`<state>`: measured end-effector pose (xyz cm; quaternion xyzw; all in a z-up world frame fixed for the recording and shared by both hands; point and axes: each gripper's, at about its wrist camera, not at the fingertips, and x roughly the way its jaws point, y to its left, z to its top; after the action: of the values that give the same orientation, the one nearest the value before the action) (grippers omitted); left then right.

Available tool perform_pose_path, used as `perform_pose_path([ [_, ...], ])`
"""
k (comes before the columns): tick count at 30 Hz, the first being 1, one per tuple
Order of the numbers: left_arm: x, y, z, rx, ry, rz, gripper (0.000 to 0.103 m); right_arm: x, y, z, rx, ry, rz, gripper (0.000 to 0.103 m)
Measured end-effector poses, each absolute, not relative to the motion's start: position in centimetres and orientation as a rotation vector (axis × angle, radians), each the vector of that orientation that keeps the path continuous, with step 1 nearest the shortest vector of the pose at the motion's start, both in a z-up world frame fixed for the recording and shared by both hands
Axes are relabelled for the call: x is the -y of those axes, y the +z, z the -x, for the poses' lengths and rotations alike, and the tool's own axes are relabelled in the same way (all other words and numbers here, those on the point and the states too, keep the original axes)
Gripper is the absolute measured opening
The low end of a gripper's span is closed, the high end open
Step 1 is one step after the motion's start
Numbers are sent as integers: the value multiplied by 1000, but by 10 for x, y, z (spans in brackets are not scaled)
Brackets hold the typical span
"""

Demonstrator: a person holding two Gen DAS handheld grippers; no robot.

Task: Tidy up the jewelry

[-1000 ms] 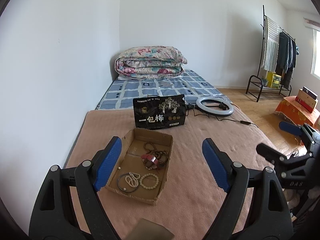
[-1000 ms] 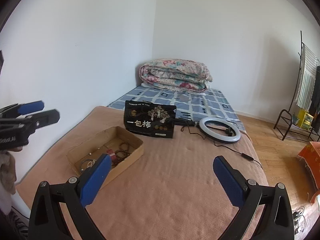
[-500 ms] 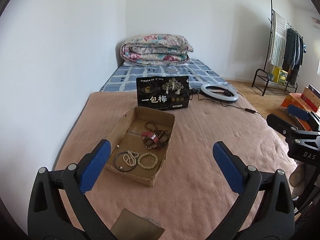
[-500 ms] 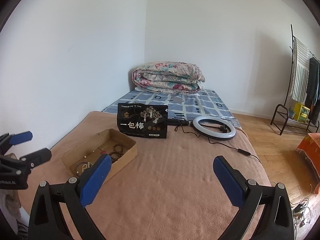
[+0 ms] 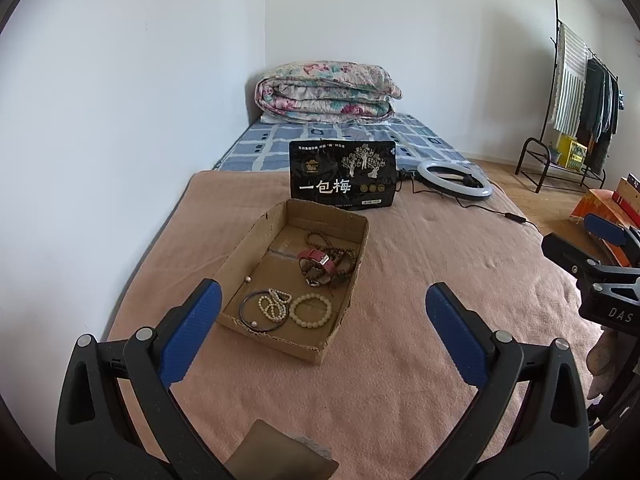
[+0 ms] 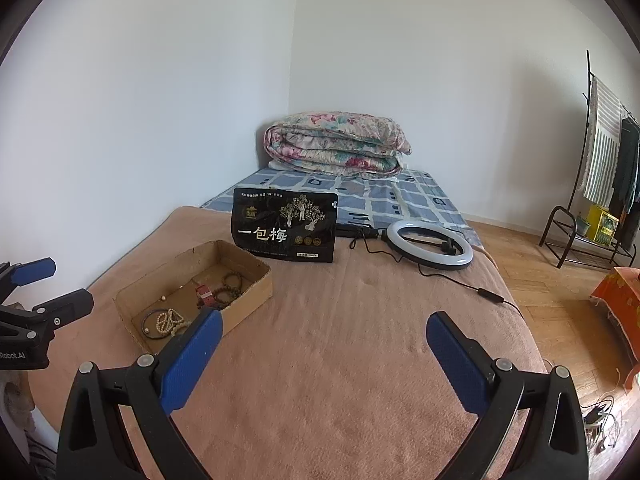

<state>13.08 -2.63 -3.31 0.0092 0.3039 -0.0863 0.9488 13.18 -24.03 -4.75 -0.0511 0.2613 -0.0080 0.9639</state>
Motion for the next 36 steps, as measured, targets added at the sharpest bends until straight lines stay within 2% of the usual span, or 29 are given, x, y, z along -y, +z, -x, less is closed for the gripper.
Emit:
perform_pose_path([
  [36,35,-47,-136,-622,-180,-44,103,243,-59,-134,-533,-32,91,103],
])
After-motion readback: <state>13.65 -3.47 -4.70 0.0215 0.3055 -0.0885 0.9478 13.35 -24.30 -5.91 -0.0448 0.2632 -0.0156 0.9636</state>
